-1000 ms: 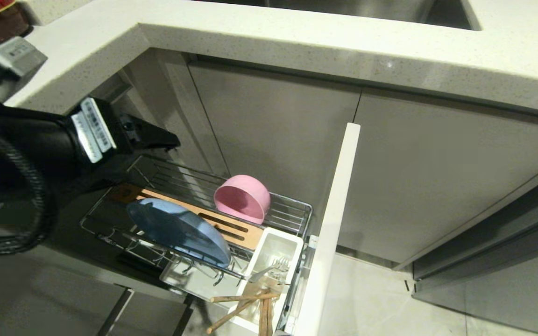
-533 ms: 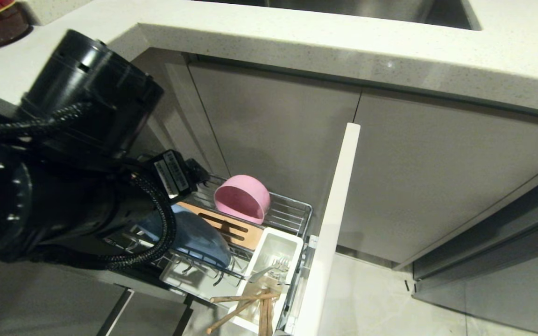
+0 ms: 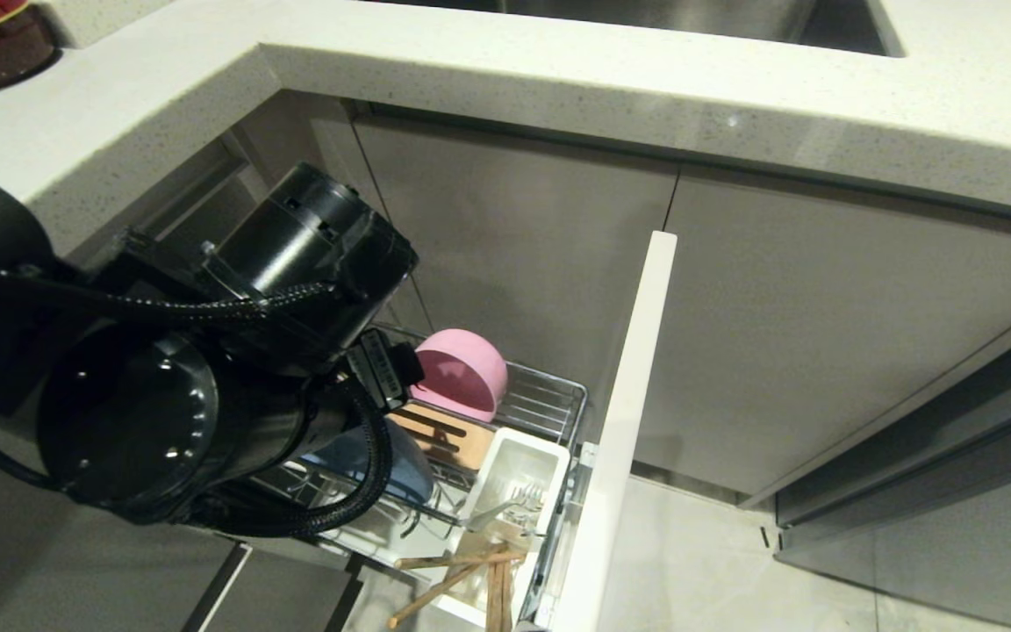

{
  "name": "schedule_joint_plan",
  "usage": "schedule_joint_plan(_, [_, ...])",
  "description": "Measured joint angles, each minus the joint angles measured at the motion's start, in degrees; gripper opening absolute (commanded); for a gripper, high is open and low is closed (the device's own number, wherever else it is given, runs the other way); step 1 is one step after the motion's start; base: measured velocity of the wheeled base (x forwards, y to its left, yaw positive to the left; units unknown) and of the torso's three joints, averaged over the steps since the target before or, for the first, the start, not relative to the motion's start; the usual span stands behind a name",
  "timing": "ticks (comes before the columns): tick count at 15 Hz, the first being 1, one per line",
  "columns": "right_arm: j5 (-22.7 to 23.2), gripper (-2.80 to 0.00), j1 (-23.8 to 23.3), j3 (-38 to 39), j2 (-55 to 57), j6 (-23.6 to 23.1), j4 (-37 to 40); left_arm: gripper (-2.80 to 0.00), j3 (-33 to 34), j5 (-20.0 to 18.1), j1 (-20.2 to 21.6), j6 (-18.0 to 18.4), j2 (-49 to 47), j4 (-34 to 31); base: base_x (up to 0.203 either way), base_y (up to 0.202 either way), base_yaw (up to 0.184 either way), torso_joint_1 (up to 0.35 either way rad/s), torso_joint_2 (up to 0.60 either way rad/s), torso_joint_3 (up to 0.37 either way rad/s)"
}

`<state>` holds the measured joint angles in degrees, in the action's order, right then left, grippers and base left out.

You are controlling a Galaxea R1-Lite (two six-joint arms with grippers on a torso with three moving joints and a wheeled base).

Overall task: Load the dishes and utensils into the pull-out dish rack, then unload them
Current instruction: Take the plate out of the cupboard

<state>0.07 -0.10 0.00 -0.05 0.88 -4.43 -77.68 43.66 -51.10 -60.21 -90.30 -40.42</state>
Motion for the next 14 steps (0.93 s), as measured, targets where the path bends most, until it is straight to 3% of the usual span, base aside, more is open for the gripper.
schedule_joint_plan(5, [0.00,-2.80,0.00,0.00,0.00,0.00,0.00,0.00,0.00,6.27,3.15,-2.49,-4.35,0.98,0.000,0.000,0.000,0.000,0.00,0.000])
schedule_joint_plan(9, [0.00,-2.80,0.00,0.00,0.00,-0.02,-0.01,0.00,0.21,7.03,4.44,-2.53,-6.18,1.98,0.000,0.000,0.000,0.000,0.00,0.000])
schedule_joint_plan(10, [0.00,-2.80,0.00,0.00,0.00,-0.02,0.00,-2.80,0.32,7.03,4.58,-2.44,-6.49,2.42,0.000,0.000,0.000,0.000,0.00,0.000])
schedule_joint_plan(14, [0.00,-2.80,0.00,0.00,0.00,0.00,-0.01,-2.80,0.48,7.09,4.69,-2.48,-7.21,2.83,0.000,0.000,0.000,0.000,0.00,0.000])
